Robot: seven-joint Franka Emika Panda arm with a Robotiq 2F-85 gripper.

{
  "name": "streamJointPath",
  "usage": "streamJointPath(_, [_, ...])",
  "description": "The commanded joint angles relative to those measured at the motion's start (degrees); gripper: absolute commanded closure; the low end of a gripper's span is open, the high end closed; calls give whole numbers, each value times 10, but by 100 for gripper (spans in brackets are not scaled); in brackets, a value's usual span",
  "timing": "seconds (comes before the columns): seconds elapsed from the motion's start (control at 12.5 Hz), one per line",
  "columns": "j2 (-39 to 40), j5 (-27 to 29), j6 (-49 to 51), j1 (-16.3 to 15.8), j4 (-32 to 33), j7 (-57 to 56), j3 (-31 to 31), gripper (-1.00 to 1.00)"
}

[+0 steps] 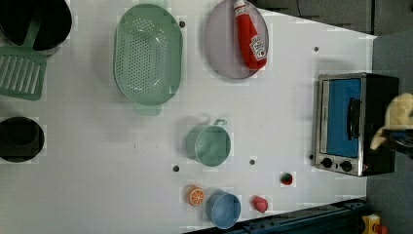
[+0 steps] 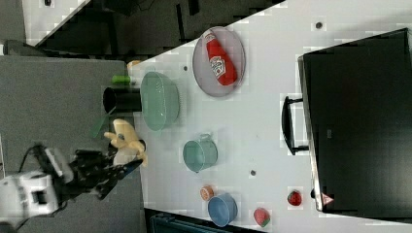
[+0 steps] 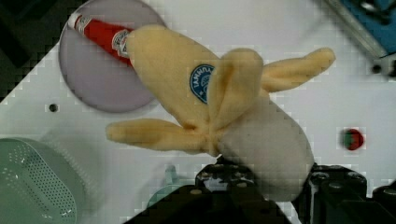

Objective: Pick banana from table and place on oven.

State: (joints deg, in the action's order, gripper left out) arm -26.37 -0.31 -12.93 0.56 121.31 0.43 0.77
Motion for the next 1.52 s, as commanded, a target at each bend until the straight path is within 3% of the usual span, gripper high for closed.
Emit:
streamJointPath(0.08, [36, -2, 31, 8, -11, -5, -35, 50])
streamJointPath(0.48, [84, -12, 11, 24, -17, -170, -178, 50])
streamJointPath(0.88, [198, -15, -137, 25, -40, -441, -322, 50])
streamJointPath(1.2, [294, -11, -185, 25, -92, -575, -382, 50])
streamJointPath(1.52, [348, -10, -185, 27, -131, -622, -391, 44])
